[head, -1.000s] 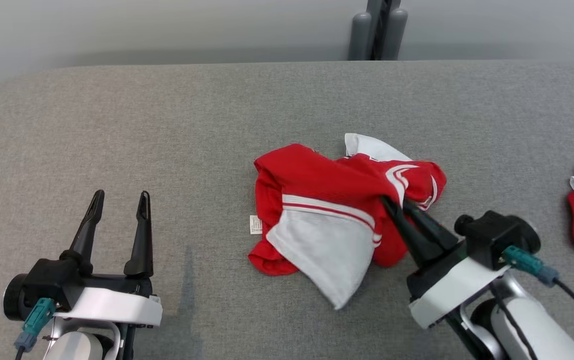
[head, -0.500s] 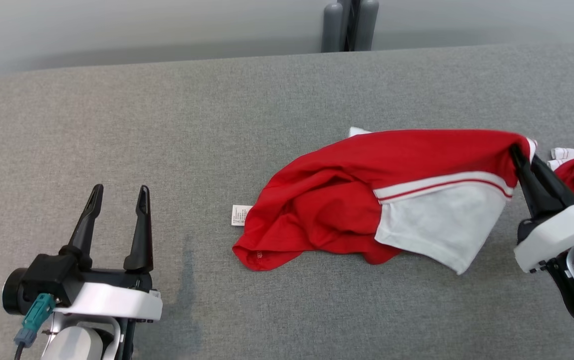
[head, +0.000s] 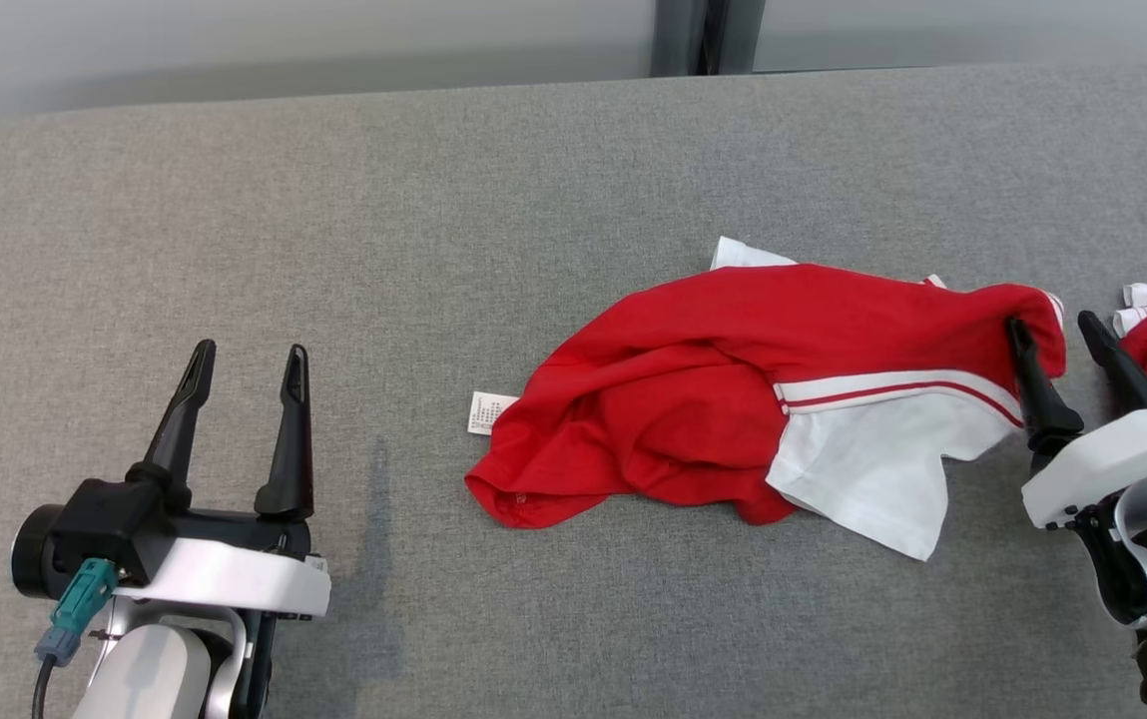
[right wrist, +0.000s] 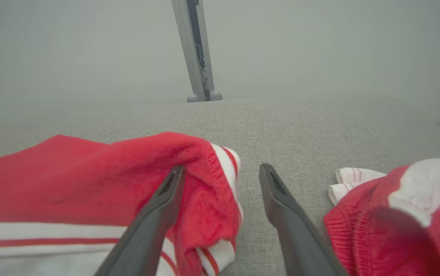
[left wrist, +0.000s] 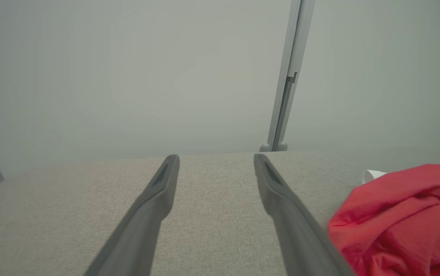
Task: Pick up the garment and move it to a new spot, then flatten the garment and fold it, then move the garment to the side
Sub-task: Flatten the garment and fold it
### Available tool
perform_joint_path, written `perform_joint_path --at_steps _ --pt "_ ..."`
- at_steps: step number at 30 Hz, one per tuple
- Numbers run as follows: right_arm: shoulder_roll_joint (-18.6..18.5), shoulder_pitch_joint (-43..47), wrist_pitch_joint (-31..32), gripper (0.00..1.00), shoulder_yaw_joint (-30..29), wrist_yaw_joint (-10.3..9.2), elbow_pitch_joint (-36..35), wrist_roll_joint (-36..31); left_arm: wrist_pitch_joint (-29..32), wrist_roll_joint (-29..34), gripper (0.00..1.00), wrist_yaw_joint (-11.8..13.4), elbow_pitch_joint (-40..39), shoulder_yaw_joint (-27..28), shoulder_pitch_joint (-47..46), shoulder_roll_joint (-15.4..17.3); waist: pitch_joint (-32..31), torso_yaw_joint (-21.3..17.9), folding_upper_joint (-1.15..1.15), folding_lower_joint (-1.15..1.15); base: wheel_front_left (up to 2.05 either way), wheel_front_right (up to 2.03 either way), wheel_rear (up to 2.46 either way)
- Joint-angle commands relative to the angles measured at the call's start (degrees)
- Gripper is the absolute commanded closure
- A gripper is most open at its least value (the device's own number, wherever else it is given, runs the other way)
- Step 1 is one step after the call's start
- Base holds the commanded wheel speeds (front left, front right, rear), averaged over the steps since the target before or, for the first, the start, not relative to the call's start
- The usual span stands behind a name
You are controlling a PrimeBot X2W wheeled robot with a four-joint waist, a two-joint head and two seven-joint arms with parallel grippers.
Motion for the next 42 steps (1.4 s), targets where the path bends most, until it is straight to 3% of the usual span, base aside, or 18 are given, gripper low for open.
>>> perform_joint_path --at_steps 1,6,14,16,25,34,42 --pt "0.05 0.17 -1.06 0.00 -0.26 0.01 0.29 0.07 -0.30 0.44 0.00 -0.21 0.12 0.25 -0.12 -0.01 -0.33 0.01 0.00 0.00 0.00 0.00 0.00" --pt "1.33 3.91 -4.54 0.00 -4.14 0.00 -1.57 -1.68 -0.30 -0.04 0.00 -0.10 0.56 0.58 1.04 -0.19 -2.00 -0.10 0.00 0.00 0.00 0.00 0.00" --pt "5.28 11.11 -5.90 0.00 -10.42 0.01 -13.14 -7.44 -0.31 -0.30 0.00 0.31 0.67 1.32 2.69 0.36 -4.52 -0.81 0.00 0.00 0.00 0.00 0.00" --pt "7.72 15.08 -3.80 0.00 -11.43 0.01 -21.18 -10.88 -0.25 -0.41 0.00 0.64 0.53 1.39 3.90 0.65 -5.87 -1.06 0.00 0.00 0.00 0.00 0.00" --pt "12.55 23.49 2.76 0.00 -11.86 0.01 -34.90 -15.36 0.59 -0.60 0.00 1.42 -0.13 0.88 6.02 0.91 -7.82 -0.67 0.00 0.00 0.00 0.00 0.00" --pt "14.67 28.03 5.76 0.00 -13.47 0.01 -39.96 -15.67 1.66 -0.59 0.00 1.99 -0.99 0.10 7.25 1.14 -8.29 -0.64 0.00 0.00 0.00 0.00 0.00" --pt "15.08 26.73 6.20 0.00 -12.32 0.01 -40.46 -15.54 9.96 -3.14 0.00 -2.31 -0.29 -4.98 3.76 0.03 -6.38 -1.97 0.00 0.00 0.00 0.00 0.00"
